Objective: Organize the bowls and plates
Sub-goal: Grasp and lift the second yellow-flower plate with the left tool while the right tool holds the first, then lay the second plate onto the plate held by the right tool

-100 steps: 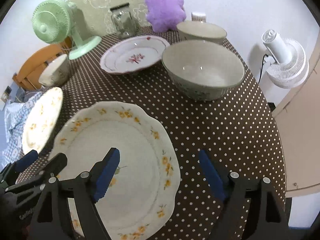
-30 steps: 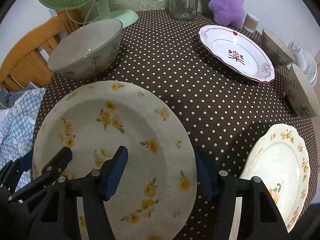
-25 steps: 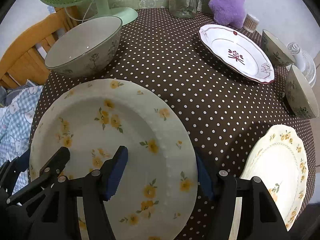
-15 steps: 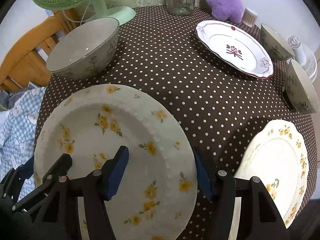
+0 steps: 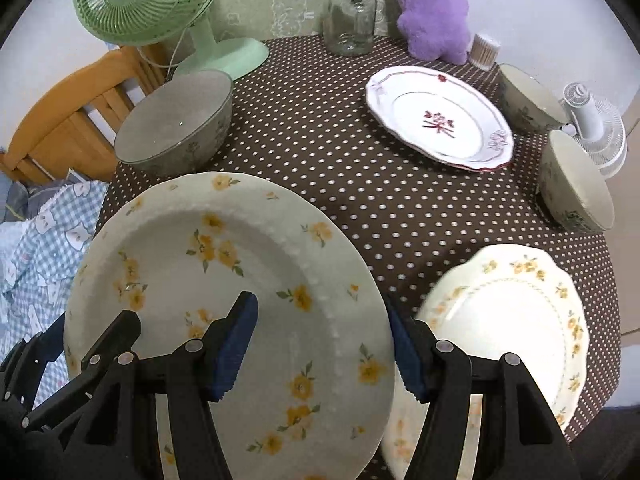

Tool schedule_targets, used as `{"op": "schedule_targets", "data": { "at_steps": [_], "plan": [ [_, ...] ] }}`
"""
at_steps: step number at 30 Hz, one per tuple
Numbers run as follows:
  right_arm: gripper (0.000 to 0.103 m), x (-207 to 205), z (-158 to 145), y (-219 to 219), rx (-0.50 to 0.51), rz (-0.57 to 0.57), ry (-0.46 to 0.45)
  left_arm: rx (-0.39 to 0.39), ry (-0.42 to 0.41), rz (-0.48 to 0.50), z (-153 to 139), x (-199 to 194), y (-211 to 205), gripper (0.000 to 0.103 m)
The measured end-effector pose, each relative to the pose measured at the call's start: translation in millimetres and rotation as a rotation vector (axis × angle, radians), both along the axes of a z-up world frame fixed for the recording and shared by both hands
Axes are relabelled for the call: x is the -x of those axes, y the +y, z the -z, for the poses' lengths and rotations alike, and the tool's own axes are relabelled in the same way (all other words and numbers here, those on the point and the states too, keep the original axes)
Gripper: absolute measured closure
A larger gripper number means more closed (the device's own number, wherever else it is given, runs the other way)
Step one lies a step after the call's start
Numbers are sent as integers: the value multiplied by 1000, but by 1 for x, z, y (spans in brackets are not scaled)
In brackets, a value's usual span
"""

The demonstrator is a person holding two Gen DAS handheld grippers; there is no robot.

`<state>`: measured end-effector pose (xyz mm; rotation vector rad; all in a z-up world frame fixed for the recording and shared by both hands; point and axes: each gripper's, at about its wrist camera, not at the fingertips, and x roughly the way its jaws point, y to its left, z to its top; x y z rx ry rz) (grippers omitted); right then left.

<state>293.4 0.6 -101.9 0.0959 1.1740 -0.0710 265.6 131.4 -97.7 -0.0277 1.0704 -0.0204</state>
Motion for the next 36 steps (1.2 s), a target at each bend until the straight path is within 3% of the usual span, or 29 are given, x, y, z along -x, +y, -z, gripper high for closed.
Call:
{"op": "schedule_targets", "data": {
  "at_steps": [19,36],
  "plan": [
    [36,54,-21,-87,14,13,-33,18,-16,9,-15,47,-82,41],
    [36,95,-7,-189,41,65,7,35,8,62,-1,72,-176,41]
  ]
}}
